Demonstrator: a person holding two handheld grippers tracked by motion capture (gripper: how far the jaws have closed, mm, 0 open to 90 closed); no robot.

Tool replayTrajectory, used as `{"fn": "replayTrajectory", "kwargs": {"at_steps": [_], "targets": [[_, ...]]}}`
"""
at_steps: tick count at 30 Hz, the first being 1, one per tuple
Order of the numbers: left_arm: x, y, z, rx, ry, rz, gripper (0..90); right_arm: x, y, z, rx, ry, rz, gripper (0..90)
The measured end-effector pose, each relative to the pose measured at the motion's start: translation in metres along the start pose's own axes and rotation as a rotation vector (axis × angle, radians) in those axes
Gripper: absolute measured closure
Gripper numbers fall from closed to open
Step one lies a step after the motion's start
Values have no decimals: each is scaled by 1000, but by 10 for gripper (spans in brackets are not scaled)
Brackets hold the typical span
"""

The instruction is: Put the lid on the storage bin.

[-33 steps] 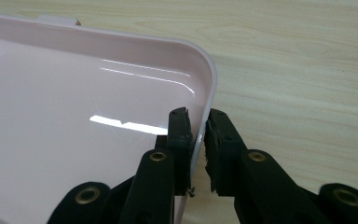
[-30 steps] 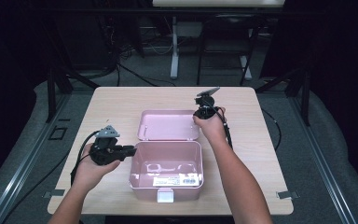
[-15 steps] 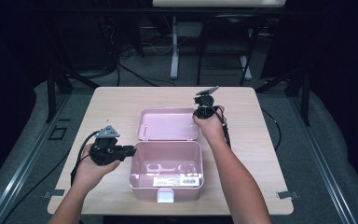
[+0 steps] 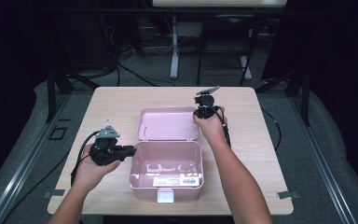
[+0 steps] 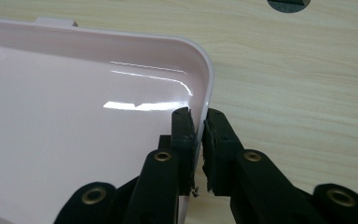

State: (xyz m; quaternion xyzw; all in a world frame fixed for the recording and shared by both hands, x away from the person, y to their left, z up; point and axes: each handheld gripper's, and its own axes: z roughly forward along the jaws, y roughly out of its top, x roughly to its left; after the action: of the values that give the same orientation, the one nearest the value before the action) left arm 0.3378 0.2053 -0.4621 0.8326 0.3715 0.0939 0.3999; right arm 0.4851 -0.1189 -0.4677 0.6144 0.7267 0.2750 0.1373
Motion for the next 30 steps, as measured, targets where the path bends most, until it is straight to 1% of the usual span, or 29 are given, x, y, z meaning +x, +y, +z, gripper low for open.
{"fn": "replayTrajectory", "kwargs": {"at_steps": [20, 25, 29, 30], "targets": [[0, 0, 0, 1, 1, -2, 794, 3, 2, -18, -74, 4, -20, 844], [0, 0, 0, 2, 2, -2, 794, 3, 3, -27, -101, 15, -22, 848], [0, 0, 0, 4, 4, -3, 794, 6, 2, -37, -131, 8, -46, 850], [0, 0, 0, 3, 3, -3, 794, 6, 2, -39, -138, 12, -44, 851]]}}
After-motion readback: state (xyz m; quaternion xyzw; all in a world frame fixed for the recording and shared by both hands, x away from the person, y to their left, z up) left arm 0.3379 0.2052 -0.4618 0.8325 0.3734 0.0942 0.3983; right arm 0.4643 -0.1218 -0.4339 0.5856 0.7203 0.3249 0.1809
